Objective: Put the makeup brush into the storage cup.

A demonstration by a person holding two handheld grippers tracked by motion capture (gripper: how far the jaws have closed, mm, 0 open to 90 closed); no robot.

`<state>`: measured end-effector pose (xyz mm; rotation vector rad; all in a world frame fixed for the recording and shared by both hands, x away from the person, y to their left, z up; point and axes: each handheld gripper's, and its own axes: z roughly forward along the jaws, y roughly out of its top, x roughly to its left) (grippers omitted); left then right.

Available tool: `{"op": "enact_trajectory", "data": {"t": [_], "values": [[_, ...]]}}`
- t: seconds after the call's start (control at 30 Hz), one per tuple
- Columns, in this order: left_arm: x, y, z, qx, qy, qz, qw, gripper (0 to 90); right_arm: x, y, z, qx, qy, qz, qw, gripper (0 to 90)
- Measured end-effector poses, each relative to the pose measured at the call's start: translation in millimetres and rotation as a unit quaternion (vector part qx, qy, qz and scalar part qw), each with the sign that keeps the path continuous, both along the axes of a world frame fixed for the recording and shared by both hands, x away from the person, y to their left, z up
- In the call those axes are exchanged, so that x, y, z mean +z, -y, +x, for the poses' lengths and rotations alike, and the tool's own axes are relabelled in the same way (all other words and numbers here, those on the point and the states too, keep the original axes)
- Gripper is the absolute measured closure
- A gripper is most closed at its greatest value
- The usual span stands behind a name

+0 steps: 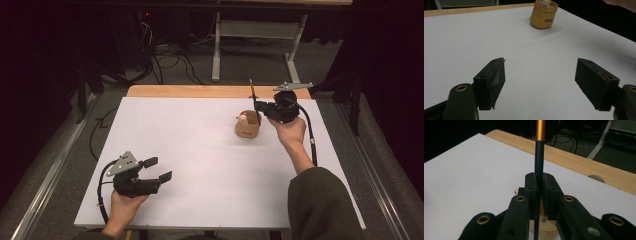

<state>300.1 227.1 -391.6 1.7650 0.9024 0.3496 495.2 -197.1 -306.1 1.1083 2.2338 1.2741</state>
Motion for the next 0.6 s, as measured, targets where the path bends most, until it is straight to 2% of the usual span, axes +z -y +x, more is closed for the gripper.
{"op": "enact_trajectory", "data": {"t": [0.07,0.27,0.6], "values": [[0.0,0.2,-0.2,0.000,0.000,0.000,1.0000,24.9,0.1,-2.2,1.7,-0.005,-0.003,0.002,1.0000,85.6],[-0.1,0.0,0.2,0.000,-0.001,0.001,1.0000,25.0,-1.1,-6.8,7.4,-0.010,0.007,-0.004,0.9999,85.7],[-0.1,0.0,0.3,-0.001,-0.001,0.001,1.0000,25.0,-8.7,-9.4,15.6,-0.023,0.005,-0.011,0.9997,85.7]]}}
